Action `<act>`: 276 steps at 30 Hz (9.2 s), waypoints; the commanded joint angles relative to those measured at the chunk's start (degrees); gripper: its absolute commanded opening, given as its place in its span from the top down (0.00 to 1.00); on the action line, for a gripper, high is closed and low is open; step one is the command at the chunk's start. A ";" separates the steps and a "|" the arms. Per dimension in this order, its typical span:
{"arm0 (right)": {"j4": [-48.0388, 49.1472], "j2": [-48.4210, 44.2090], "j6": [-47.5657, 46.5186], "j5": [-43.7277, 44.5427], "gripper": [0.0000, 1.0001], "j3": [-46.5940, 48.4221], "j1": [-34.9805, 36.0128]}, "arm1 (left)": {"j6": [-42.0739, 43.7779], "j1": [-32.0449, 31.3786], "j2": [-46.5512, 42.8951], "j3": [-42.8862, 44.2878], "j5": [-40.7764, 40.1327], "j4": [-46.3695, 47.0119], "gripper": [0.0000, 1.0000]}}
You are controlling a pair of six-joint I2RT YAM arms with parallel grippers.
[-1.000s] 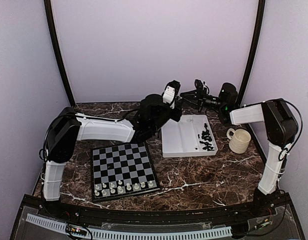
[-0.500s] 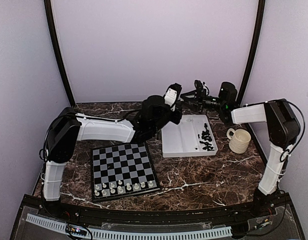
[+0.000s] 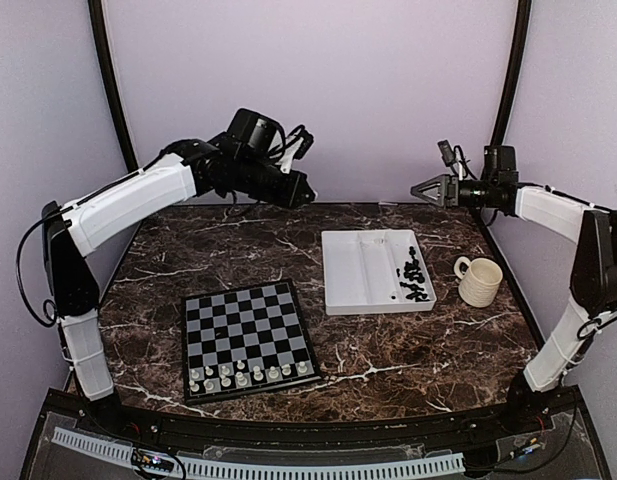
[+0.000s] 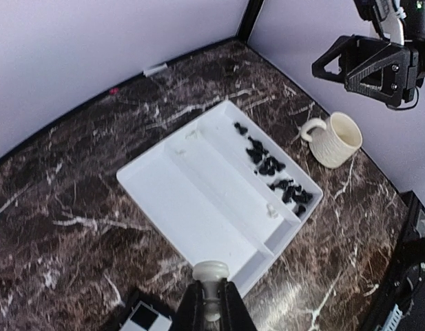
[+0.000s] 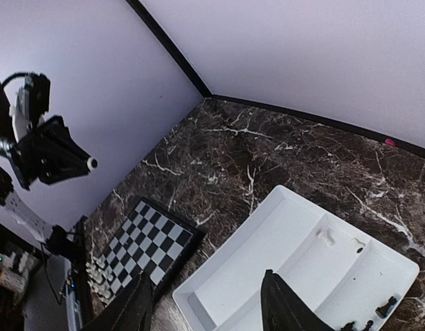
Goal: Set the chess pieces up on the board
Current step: Pass from the right arm to the left, then place the pawn on e2, then move the pawn to the storage box, then pick up the pawn from the storage box.
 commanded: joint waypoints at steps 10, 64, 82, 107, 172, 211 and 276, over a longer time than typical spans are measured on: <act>-15.81 -11.53 -31.91 3.83 0.32 -11.96 1.26 | -7.51 0.10 -11.72 -15.62 13.59 -38.31 1.00; -18.40 -9.03 -36.04 2.76 0.33 -12.56 1.79 | -4.40 -7.85 5.80 -25.64 9.21 -39.65 0.96; -19.02 -8.20 -36.49 3.10 0.33 -12.29 2.23 | -4.15 -7.85 6.59 -25.66 9.25 -39.15 0.85; -41.17 3.02 -51.12 36.69 0.41 4.41 14.37 | -2.36 -6.62 -4.00 -8.48 -9.04 -27.12 0.50; -65.84 41.65 -59.60 60.28 0.84 44.02 24.21 | -2.57 0.29 -2.18 -17.58 8.52 -3.54 0.49; -59.43 35.16 -66.32 76.19 0.58 33.99 27.09 | -4.81 0.26 -3.63 -20.33 11.61 -1.15 0.49; -65.26 47.59 -55.07 49.90 0.80 50.52 18.59 | -6.08 0.26 -2.44 -21.36 15.42 0.58 0.49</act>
